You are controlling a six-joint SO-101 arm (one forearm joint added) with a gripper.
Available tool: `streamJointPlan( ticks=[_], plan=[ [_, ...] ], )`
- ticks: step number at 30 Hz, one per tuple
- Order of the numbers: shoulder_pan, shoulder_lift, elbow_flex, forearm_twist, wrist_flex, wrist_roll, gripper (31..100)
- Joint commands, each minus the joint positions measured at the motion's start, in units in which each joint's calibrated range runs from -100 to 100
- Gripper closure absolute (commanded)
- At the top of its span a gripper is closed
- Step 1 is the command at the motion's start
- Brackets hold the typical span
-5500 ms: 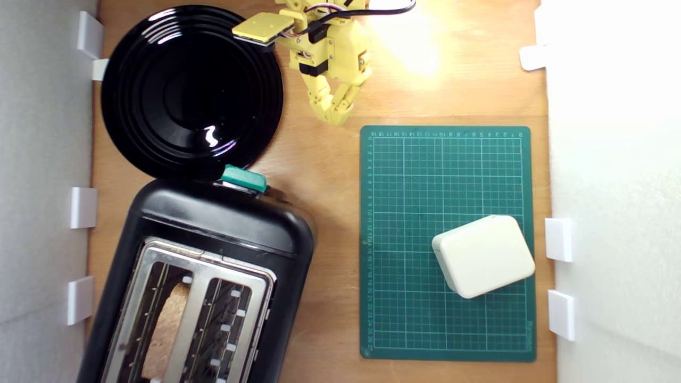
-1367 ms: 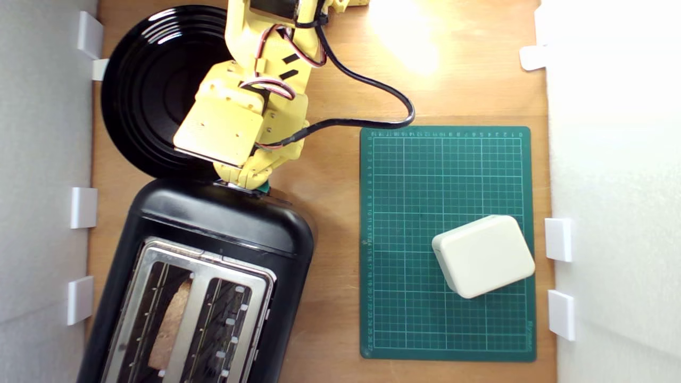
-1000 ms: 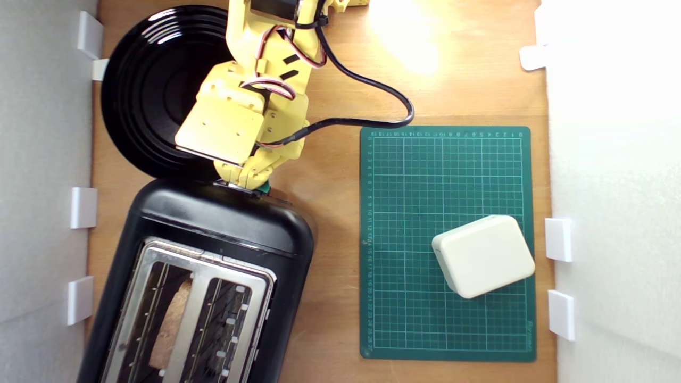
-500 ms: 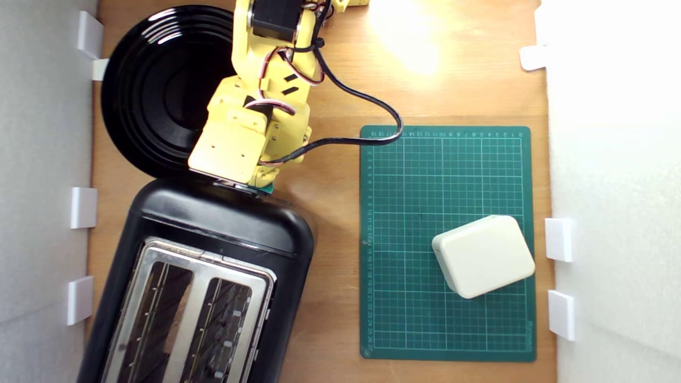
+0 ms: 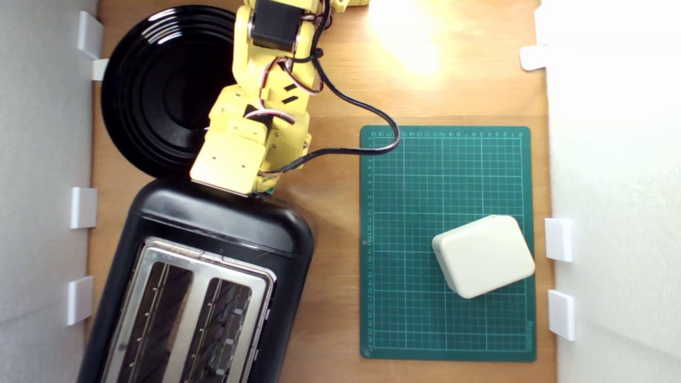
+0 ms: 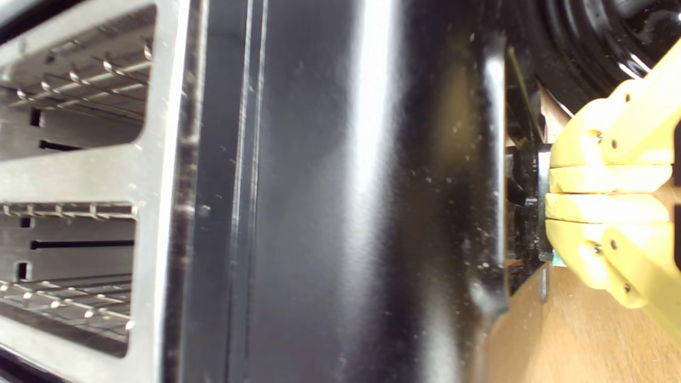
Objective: Start toaster
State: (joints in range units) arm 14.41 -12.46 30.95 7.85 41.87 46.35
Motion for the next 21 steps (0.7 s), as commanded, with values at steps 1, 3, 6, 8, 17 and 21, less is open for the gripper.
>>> streamJointPlan(
  ticks=[1, 3, 6, 8, 17, 21],
  plan=[
    [0.03, 2.89, 0.17, -0.62, -1.32, -0.03, 98.9],
    [0.03, 3.47, 0.17, -0.62, -1.32, -0.03, 98.9],
    [-0.05, 4.64, 0.17, -0.62, -1.40, -0.14, 98.9],
    [-0.05, 5.47, 0.17, -0.72, -1.40, -0.14, 98.9],
    [0.03, 5.47, 9.25, -0.53, -10.57, 0.23, 98.9],
    [0.19, 4.89, 11.98, -0.53, -11.51, 0.23, 98.9]
  ],
)
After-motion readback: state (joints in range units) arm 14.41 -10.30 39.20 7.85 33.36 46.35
